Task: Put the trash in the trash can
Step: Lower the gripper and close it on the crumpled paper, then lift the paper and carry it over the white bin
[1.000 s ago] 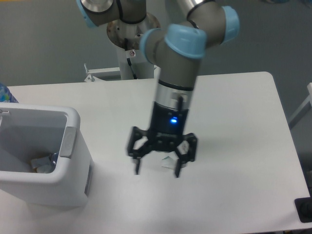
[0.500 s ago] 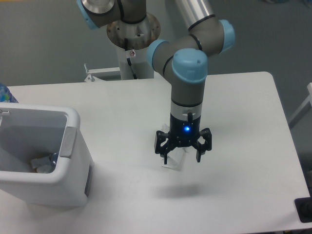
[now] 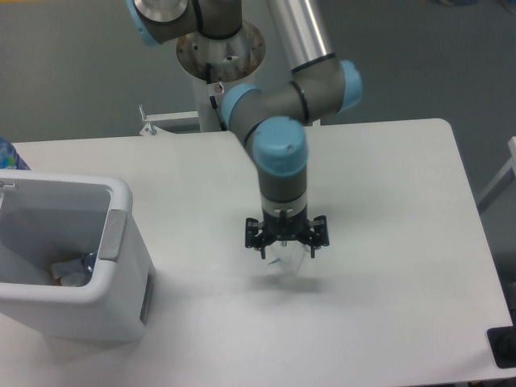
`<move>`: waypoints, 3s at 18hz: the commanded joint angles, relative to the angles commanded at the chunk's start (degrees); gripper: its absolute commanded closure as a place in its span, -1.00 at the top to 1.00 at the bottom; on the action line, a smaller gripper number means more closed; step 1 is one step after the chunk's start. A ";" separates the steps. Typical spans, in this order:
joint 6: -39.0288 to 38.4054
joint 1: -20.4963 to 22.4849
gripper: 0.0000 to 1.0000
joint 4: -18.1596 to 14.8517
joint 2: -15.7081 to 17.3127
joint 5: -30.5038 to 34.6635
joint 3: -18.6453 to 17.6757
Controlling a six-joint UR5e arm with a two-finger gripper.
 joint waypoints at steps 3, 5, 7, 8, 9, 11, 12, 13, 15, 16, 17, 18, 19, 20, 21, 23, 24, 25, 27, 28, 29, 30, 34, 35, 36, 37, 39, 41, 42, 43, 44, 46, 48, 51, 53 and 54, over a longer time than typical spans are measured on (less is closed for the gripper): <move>0.00 -0.26 0.83 -0.36 -0.36 2.19 0.00; 0.00 -0.35 0.46 -0.36 -0.53 2.63 0.09; 0.00 -0.27 0.07 -0.36 -0.53 2.99 0.09; 0.00 -0.27 -0.17 -0.36 -0.53 3.08 0.00; 0.00 -0.27 -0.43 -0.36 -0.53 3.16 0.09; 0.00 -0.27 -0.85 -0.18 -0.44 4.65 0.17; 0.00 -0.27 -1.00 -0.44 -0.44 4.83 0.35; 0.00 -0.27 -1.00 -0.36 -0.36 4.66 0.70; 0.00 -0.27 -1.00 -0.27 -0.36 4.05 1.93; 0.00 -0.18 -1.00 -0.36 -0.27 3.87 2.72; -0.26 0.00 -1.00 -0.27 -0.09 3.08 3.51; -0.61 0.09 -1.00 -0.27 0.08 2.03 4.39; -0.79 0.17 -1.00 -0.27 0.26 0.54 5.44; -0.88 0.35 -1.00 -0.27 0.61 -0.78 6.58; -1.05 0.52 -1.00 -0.27 1.22 -2.18 7.72; -2.54 0.96 -1.00 -0.36 2.54 -4.56 9.66; -2.98 1.05 -1.00 -0.36 3.24 -5.96 10.19; -3.16 1.05 -1.00 -0.27 3.94 -7.28 10.89; -3.86 1.14 -1.00 -0.27 5.35 -9.92 12.74; -4.82 1.05 -1.00 -0.27 6.05 -11.58 13.88; -6.23 0.97 -1.00 -0.36 6.84 -13.43 15.10; -7.63 0.88 -1.00 -0.36 7.29 -15.53 16.60; -12.73 0.26 -1.00 -0.36 8.51 -23.19 22.05; -13.88 0.17 -1.00 -0.36 9.04 -24.51 22.84; -14.84 0.09 -1.00 -0.36 9.83 -25.83 23.03; -15.38 0.00 -1.00 -0.36 10.80 -27.23 23.03; -15.91 -0.52 -1.00 -0.27 12.47 -30.13 23.03; -16.17 -1.23 -1.00 -0.27 13.88 -32.07 23.03; -16.52 -1.93 -1.00 -0.27 14.32 -32.51 23.11; -17.05 -2.81 -1.00 -0.27 14.50 -32.52 23.12; -17.66 -3.68 -1.00 -0.18 14.76 -32.52 23.29; -18.19 -4.66 -1.00 -0.18 15.20 -32.52 23.47; -18.19 -5.71 -1.00 -0.18 15.46 -32.52 23.47; -19.59 -8.08 -1.00 -0.18 15.55 -33.39 23.47; -21.00 -8.70 -1.00 -0.09 15.47 -33.49 23.47; -21.09 -9.31 -1.00 -0.09 15.46 -33.49 23.38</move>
